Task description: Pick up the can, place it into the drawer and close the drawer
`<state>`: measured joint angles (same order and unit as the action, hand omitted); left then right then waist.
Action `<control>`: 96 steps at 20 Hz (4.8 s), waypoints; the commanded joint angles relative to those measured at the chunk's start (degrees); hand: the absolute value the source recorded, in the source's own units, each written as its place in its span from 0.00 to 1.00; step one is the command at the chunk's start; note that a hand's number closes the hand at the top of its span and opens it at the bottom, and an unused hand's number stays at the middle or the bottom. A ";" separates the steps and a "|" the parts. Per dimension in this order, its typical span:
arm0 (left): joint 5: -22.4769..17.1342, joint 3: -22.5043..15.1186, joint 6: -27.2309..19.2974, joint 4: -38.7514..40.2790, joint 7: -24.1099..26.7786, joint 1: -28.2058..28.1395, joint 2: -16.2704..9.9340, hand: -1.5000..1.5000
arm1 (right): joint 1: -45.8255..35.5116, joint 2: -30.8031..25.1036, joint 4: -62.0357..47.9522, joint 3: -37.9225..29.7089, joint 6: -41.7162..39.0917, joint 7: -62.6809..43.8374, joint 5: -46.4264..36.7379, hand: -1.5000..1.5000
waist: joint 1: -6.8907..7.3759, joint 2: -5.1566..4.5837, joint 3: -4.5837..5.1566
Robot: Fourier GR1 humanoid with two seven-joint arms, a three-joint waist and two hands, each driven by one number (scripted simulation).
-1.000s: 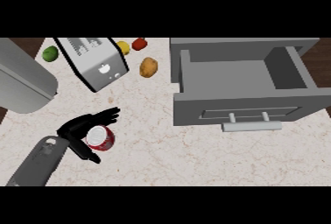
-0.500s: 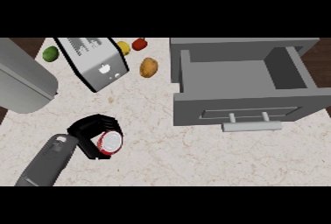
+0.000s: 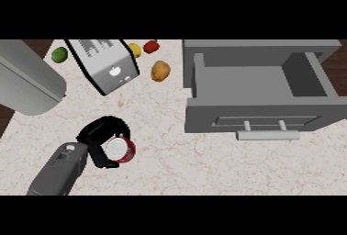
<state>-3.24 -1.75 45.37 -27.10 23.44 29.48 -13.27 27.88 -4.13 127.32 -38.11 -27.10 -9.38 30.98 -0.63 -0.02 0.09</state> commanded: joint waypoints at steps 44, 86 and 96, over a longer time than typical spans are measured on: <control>-12.01 -4.55 -73.88 -39.00 -32.76 24.37 13.27 1.00 | -1.23 4.07 5.57 0.00 1.18 -5.47 0.81 0.00 | -0.60 -0.07 -0.09; -44.68 -28.69 -86.84 -0.61 -17.50 50.01 13.27 0.00 | -8.91 0.87 3.91 0.71 2.77 -8.78 0.89 0.00 | -4.77 -1.18 -0.21; -48.82 -32.77 -89.93 0.20 -15.54 49.18 13.27 0.00 | -8.69 1.76 3.61 0.67 2.11 -8.29 -0.67 0.00 | -4.96 -1.12 -0.21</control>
<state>-50.33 -32.42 -43.52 -26.16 5.85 80.69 -0.01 19.61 -2.19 130.98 -37.34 -25.15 -17.41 30.22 -5.18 -1.08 -0.13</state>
